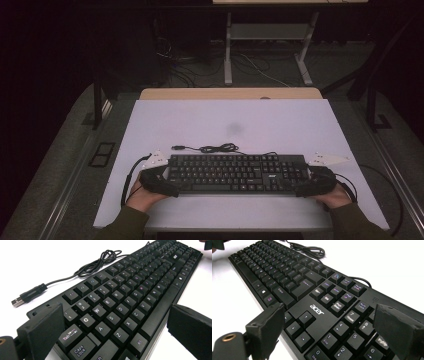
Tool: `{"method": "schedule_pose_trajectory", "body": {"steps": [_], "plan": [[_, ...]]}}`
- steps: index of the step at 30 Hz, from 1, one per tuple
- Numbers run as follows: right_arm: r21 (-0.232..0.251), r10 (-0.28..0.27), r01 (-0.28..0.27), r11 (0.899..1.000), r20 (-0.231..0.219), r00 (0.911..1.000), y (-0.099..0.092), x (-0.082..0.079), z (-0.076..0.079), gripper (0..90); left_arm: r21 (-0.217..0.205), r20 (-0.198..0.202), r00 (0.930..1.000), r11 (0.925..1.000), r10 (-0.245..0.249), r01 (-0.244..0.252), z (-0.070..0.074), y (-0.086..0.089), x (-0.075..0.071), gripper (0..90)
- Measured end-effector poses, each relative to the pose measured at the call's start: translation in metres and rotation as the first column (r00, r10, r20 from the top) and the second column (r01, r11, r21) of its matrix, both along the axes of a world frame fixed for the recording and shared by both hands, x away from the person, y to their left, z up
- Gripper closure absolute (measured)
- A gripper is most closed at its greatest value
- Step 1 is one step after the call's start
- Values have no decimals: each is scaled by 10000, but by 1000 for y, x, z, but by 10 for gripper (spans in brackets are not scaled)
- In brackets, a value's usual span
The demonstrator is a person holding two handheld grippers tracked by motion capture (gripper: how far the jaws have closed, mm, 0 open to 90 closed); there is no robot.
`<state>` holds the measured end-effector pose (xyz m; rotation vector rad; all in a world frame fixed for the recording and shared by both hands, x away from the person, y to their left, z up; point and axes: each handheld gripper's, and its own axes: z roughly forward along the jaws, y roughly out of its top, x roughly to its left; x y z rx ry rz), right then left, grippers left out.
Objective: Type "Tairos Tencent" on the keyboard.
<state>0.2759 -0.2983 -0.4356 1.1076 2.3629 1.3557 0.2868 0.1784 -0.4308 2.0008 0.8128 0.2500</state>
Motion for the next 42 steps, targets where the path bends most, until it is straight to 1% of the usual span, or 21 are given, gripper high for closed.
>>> {"method": "schedule_pose_trajectory", "body": {"steps": [8, 10, 14, 19, 22, 23, 26, 31, 33, 35, 42], "plan": [[87, 7, -7, 10000, -4, 10000, 0, 1, 0, 103, -15, 13, 10000, 10000, -21, 21, 1, -1, 0, 2], [125, 30, -30, 9999, -2, 10000, 0, 2, 0, 103, -106, 4, 10000, 9999, 34, -34, 1, -2, 0, 2], [195, 98, -98, 9998, -4, 10000, 2, 3, 0, 103, -42, 59, 10000, 10000, -38, 38, 2, -3, 2, 2], [322, 209, -206, 9993, -74, 9998, 9, 6, 2, 103, -138, 47, 10000, 9999, -62, 63, 2, -5, 3, 2], [391, 303, -300, 9988, -78, 9995, 12, 8, 3, 103, -91, 46, 9999, 9999, -98, 98, 3, -5, 4, 2], [391, 303, -300, 9988, -78, 9995, 12, 8, 3, 103, -146, 58, 9999, 9999, -83, 84, 3, -5, 4, 2], [469, 330, -323, 9984, -152, 9993, 14, 9, 3, 103, -139, 87, 9999, 9998, -128, 129, 3, -6, 5, 2], [471, 399, -394, 9981, -103, 9991, 17, 10, 4, 103, -157, 74, 9999, 9998, -123, 125, 3, -8, 6, 2], [521, 392, -384, 9979, -135, 9991, 18, 11, 4, 103, -185, 138, 9998, 9997, -156, 159, 3, -9, 8, 2], [454, 518, -513, 9976, -85, 9986, 21, 12, 4, 103, -192, 164, 9997, 9996, -181, 184, 4, -10, 8, 2], [623, 568, -561, 9965, -104, 9983, 26, 15, 6, 104, -124, 81, 9994, 9994, -328, 329, 1, -15, 12, 2]]}}
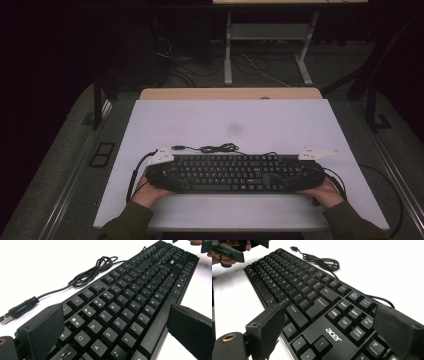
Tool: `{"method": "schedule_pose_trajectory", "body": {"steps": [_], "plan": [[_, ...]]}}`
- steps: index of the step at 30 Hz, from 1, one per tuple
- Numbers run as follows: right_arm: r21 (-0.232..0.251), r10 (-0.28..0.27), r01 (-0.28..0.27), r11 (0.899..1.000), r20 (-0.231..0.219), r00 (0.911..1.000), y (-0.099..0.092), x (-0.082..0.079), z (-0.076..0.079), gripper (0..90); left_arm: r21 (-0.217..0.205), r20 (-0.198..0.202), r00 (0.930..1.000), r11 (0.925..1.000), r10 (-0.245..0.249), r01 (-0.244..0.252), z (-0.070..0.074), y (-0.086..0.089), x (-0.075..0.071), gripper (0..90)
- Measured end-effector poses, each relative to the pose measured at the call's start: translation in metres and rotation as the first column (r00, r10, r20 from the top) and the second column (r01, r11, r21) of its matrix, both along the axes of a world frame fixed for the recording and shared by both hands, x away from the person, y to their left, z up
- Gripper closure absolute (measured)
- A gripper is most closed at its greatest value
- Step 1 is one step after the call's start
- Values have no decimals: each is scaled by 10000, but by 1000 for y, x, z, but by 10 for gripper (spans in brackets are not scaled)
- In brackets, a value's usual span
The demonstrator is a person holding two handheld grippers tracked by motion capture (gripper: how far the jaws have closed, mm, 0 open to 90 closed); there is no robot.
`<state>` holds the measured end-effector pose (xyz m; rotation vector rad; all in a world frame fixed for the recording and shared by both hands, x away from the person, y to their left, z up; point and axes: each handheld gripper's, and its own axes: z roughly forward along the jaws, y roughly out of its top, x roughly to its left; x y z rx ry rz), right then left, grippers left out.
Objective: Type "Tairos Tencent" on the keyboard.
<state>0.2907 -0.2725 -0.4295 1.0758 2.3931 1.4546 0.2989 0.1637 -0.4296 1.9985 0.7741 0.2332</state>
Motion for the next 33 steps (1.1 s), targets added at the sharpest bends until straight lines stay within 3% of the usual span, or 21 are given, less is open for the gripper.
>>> {"method": "schedule_pose_trajectory", "body": {"steps": [33], "plan": [[21, 572, -572, 9984, 197, 9982, 29, 13, 6, 104, -31, 160, 9998, 9999, -140, 141, 0, -19, 8, 4]]}}
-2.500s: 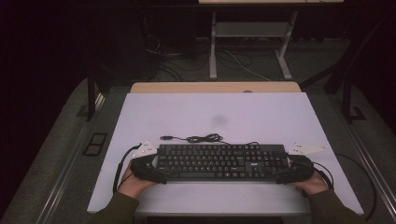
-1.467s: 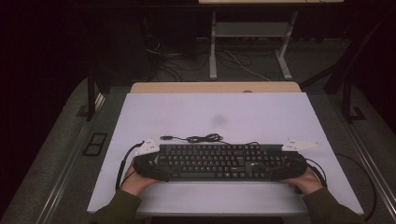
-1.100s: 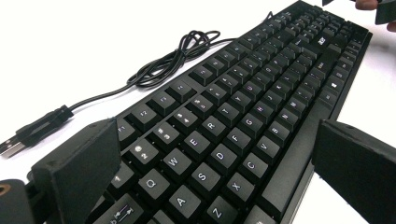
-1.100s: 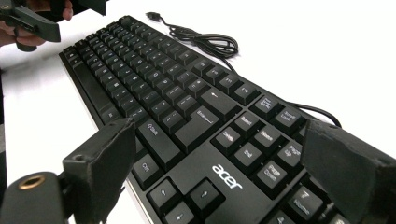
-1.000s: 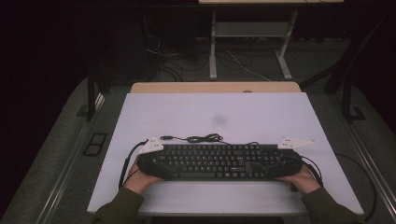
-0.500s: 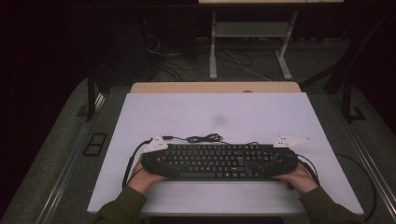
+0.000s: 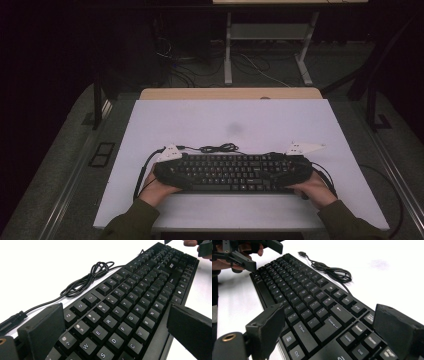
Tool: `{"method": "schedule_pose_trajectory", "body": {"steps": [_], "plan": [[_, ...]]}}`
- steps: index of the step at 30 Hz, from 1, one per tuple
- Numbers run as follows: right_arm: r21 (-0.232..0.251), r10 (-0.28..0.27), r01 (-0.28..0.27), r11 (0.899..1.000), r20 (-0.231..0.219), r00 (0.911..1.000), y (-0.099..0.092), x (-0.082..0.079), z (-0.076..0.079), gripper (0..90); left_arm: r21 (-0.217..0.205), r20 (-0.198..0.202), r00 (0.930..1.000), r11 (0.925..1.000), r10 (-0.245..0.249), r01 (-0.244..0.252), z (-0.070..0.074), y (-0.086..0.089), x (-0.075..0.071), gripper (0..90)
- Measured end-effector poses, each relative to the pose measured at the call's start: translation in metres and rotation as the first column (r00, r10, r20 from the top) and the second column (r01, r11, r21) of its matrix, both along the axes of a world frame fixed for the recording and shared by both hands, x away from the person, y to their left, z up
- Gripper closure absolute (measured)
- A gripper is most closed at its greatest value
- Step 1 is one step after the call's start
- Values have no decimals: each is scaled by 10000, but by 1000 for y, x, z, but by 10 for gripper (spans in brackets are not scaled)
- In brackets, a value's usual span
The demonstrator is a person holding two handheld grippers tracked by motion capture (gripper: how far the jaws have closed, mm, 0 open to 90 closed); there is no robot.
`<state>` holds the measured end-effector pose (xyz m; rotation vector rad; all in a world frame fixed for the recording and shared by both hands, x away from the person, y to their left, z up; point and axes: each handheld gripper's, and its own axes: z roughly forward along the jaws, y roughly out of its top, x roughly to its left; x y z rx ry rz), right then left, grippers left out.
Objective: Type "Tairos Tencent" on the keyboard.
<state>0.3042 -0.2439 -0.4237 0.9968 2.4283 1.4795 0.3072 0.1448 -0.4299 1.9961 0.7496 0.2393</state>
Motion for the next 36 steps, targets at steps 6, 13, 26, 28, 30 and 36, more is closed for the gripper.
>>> {"method": "schedule_pose_trajectory", "body": {"steps": [6, 13, 26, 28, 30, 36], "plan": [[-21, 127, -127, 9999, -8, 9999, 5, 1, 1, 104, 34, 49, 10000, 10000, 28, -28, 1, -2, 1, 4], [53, 296, -296, 9995, 3, 9996, 13, 4, 4, 104, 80, 63, 10000, 10000, 22, -22, 1, -8, 2, 4], [66, 517, -516, 9986, -84, 9986, 21, 10, 5, 105, 21, 47, 9999, 10000, 95, -95, 2, -11, 6, 5], [90, 564, -563, 9984, -77, 9984, 23, 12, 5, 105, 13, 60, 9999, 9999, 119, -119, 2, -12, 6, 11], [81, 617, -616, 9981, -95, 9980, 24, 13, 6, 105, -16, 59, 9999, 9999, 156, -156, 2, -12, 6, 12], [76, 764, -763, 9971, -80, 9970, 30, 18, 8, 107, -129, -37, 9998, 9997, 220, -221, 3, -12, 9, 23]]}}
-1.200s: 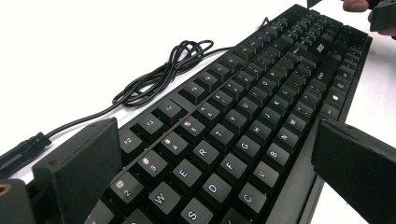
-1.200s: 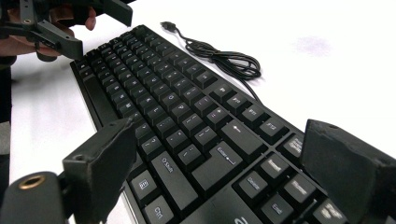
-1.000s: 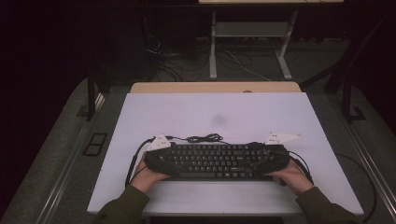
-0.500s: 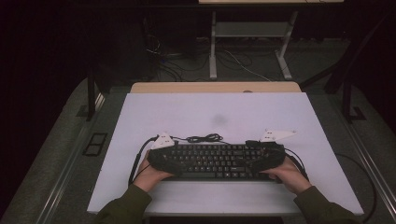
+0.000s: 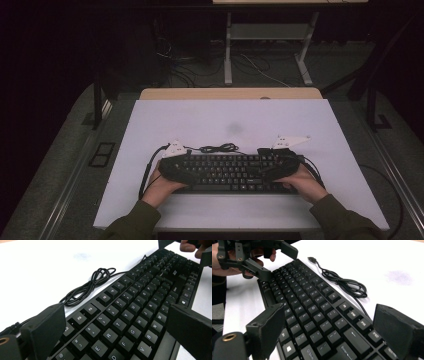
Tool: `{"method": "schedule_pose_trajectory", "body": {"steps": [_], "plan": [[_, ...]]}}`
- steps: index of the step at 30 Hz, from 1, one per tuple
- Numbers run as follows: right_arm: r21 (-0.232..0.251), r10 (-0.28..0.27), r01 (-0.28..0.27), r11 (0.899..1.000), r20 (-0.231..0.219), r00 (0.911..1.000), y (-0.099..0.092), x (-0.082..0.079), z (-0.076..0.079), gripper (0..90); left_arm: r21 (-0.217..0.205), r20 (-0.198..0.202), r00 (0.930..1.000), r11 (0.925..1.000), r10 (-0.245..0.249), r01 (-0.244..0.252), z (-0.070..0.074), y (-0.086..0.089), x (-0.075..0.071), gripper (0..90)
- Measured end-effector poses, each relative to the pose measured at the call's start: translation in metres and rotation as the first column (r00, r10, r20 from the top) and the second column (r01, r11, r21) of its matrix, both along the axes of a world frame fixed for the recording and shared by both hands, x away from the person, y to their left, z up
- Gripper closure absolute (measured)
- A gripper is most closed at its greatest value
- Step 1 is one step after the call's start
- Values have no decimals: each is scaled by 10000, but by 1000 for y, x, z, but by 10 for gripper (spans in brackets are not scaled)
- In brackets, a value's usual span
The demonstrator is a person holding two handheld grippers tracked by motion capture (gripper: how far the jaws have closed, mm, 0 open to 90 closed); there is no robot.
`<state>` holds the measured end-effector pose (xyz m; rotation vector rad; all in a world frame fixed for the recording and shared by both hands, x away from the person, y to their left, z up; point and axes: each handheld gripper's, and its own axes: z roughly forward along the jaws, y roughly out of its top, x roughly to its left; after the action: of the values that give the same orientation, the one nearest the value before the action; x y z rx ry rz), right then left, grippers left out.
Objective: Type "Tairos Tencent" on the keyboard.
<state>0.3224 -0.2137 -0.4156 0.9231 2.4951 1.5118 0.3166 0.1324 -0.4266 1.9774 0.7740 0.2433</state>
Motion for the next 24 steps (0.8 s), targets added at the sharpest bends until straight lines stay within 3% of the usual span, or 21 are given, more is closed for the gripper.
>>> {"method": "schedule_pose_trajectory", "body": {"steps": [9, 10, 15, 24], "plan": [[-98, 111, -111, 9999, -92, 9999, 9, 7, 0, 114, 39, -5, 10000, 10000, -12, 12, 3, -5, 5, 47], [-147, 193, -194, 9997, -81, 9998, 10, 7, 0, 152, 48, 23, 10000, 10000, -47, 47, 3, -6, 6, 49], [-312, 339, -342, 9989, -89, 9994, 14, 7, -1, 177, -26, 31, 10000, 10000, -51, 52, 5, -11, 9, 55], [-551, 681, -690, 9961, -177, 9975, 18, 4, -5, 345, 16, 206, 9997, 9999, -142, 141, 5, -13, 4, 59]]}}
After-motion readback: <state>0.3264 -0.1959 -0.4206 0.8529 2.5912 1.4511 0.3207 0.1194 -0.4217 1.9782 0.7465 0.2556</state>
